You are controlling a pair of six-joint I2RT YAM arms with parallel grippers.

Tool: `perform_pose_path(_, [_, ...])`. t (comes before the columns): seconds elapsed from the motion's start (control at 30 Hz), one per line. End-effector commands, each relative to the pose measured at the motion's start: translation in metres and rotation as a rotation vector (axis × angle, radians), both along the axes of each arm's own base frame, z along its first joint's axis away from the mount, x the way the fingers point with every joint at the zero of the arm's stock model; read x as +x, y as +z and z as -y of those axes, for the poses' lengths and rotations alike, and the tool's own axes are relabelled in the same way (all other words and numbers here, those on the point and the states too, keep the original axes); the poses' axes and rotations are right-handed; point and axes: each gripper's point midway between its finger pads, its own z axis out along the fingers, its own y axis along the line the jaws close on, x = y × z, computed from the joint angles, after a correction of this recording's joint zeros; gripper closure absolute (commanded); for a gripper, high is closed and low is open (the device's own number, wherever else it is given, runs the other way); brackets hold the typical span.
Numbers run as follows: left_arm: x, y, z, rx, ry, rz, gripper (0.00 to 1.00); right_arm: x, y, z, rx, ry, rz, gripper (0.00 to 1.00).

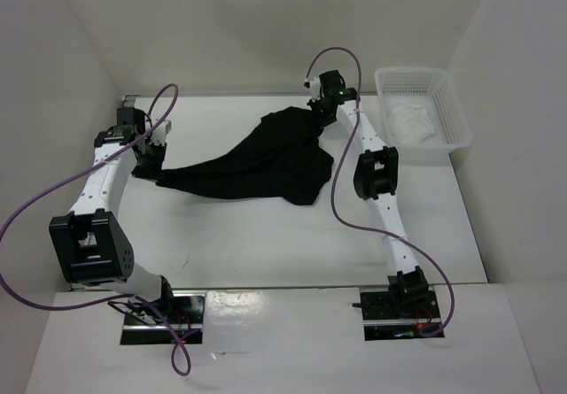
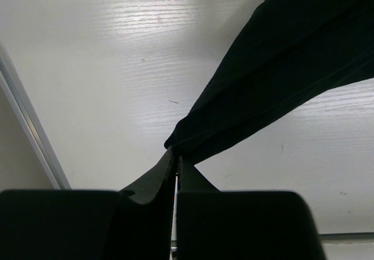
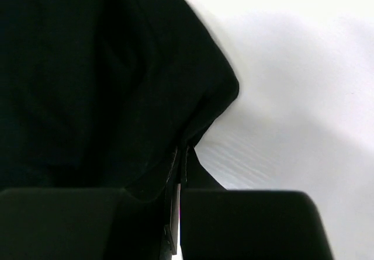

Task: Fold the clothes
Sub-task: Flatten the tank top out

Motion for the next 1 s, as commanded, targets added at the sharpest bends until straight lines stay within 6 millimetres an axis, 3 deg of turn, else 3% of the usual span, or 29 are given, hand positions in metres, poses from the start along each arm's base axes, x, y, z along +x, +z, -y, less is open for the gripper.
perform_pose_path(0.0, [0.009, 0.032, -0.009, 0.047, 0.008, 0.098, 1.00, -0.004, 0.067, -0.021, 0.028, 0.029, 0.085, 1.00])
perform_pose_path(0.03, [0.013, 0.039, -0.010, 0.054, 0.000, 0.116, 1.00, -0.004, 0.090, -0.019, 0.031, 0.024, 0.123, 1.00])
perform_pose_path(0.07, [0.019, 0.053, -0.011, 0.059, 0.000, 0.149, 1.00, -0.004, 0.142, -0.019, 0.056, 0.023, 0.211, 1.00])
perform_pose_path(0.13, [0.026, 0.071, -0.013, 0.066, 0.001, 0.192, 1.00, -0.008, 0.198, -0.016, 0.077, 0.015, 0.312, 1.00])
perform_pose_path(0.17, [0.030, 0.081, -0.013, 0.071, 0.002, 0.219, 1.00, -0.019, 0.254, -0.013, 0.112, 0.008, 0.406, 1.00])
perform_pose_path(0.2, [0.037, 0.102, -0.011, 0.064, -0.007, 0.271, 1.00, -0.027, 0.274, -0.015, 0.117, 0.008, 0.439, 1.00])
perform_pose_path(0.27, [0.041, 0.123, -0.009, 0.061, -0.025, 0.314, 1.00, -0.039, 0.322, -0.007, 0.131, -0.012, 0.535, 1.00])
perform_pose_path(0.3, [0.044, 0.131, -0.007, 0.054, -0.031, 0.330, 1.00, -0.058, 0.356, -0.002, 0.135, -0.026, 0.590, 1.00])
perform_pose_path(0.37, [0.051, 0.160, -0.005, 0.054, -0.054, 0.396, 1.00, -0.075, 0.384, 0.003, 0.114, -0.027, 0.649, 1.00])
perform_pose_path(0.4, [0.051, 0.169, -0.003, 0.050, -0.070, 0.412, 1.00, -0.079, 0.388, 0.009, 0.092, -0.042, 0.663, 1.00])
perform_pose_path(0.43, [0.053, 0.174, -0.003, 0.051, -0.071, 0.418, 1.00, -0.097, 0.416, 0.017, 0.072, -0.054, 0.722, 1.00])
perform_pose_path(0.47, [0.054, 0.183, -0.004, 0.062, -0.079, 0.441, 1.00, -0.105, 0.423, 0.017, 0.059, -0.054, 0.740, 1.00])
perform_pose_path(0.5, [0.060, 0.215, -0.003, 0.075, -0.093, 0.511, 1.00, -0.132, 0.445, 0.034, 0.017, -0.093, 0.788, 1.00])
perform_pose_path(0.57, [0.060, 0.232, -0.002, 0.081, -0.106, 0.544, 1.00, -0.141, 0.444, 0.043, -0.020, -0.102, 0.785, 1.00])
perform_pose_path(0.67, [0.058, 0.272, 0.004, 0.075, -0.130, 0.633, 1.00, -0.161, 0.466, 0.055, -0.044, -0.108, 0.833, 1.00])
perform_pose_path(0.7, [0.054, 0.293, 0.005, 0.086, -0.131, 0.679, 1.00, -0.170, 0.475, 0.059, -0.038, -0.110, 0.847, 1.00])
perform_pose_path(0.8, [0.047, 0.322, 0.018, 0.051, -0.157, 0.744, 1.00, -0.187, 0.501, 0.067, -0.027, -0.125, 0.905, 1.00])
perform_pose_path(0.87, [0.033, 0.357, 0.025, 0.053, -0.183, 0.838, 1.00, -0.204, 0.527, 0.076, -0.008, -0.146, 0.964, 1.00])
perform_pose_path(0.97, [0.021, 0.383, 0.030, 0.058, -0.203, 0.916, 1.00, -0.230, 0.562, 0.083, 0.044, -0.160, 1.048, 1.00])
